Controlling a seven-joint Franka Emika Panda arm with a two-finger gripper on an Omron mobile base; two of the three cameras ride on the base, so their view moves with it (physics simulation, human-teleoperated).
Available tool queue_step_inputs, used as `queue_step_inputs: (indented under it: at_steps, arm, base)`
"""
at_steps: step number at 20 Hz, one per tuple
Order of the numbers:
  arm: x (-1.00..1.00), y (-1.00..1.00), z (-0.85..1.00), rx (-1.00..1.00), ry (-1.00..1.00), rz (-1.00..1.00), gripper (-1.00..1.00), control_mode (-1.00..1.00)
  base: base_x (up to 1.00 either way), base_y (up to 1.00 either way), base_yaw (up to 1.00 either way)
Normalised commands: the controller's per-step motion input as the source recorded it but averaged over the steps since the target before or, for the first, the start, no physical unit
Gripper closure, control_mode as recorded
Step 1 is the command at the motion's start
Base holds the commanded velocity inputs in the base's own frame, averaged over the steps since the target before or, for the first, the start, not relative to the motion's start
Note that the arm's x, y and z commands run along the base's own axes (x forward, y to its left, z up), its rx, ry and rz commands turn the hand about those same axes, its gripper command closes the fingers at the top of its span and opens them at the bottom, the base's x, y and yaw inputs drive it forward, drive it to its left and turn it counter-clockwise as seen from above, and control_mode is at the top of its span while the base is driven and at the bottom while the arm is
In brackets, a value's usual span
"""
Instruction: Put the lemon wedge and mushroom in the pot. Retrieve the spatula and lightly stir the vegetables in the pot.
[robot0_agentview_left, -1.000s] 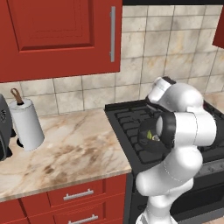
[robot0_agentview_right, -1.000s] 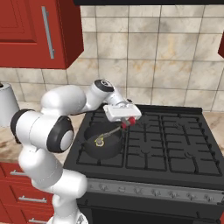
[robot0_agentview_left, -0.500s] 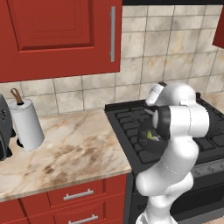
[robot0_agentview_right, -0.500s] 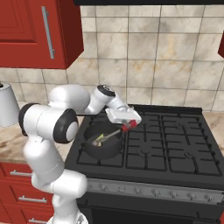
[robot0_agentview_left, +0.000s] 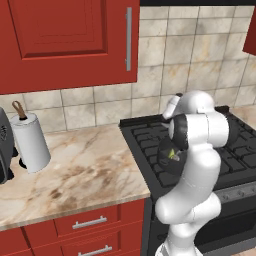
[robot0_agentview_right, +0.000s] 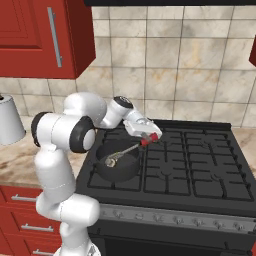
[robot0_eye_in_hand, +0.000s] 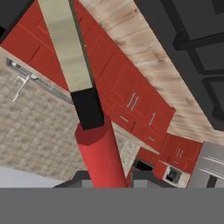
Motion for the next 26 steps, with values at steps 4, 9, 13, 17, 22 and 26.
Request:
queue_step_inputs:
  at_steps: [4,9,13,17,22,26]
  arm:
    - [0.62,0.03,-0.40,-0.06,0.14,0.00,1.00,-1.00]
    - [0.66,0.01,-0.24,-0.07,0.07,0.00,1.00,-1.00]
    - [0.38,0.02,-0.06,-0.04,0.01,0.00,1.00,-1.00]
    - [-0.17,0.00,0.18,0.00,0.00,0.00,1.00,-1.00]
    - [-0.73,0.00,0.28,0.00,0.00,0.00,1.00,-1.00]
    - [-0.90,0.00,0.55,0.00,-0.03,0.00,1.00,-1.00]
  base:
    - [0.00,0.00,0.00]
    - [0.00,0.00,0.00]
    - [0.00,0.00,0.00]
    - [0.00,0.00,0.00]
    - [0.00,0.00,0.00]
    - [0.00,0.00,0.00]
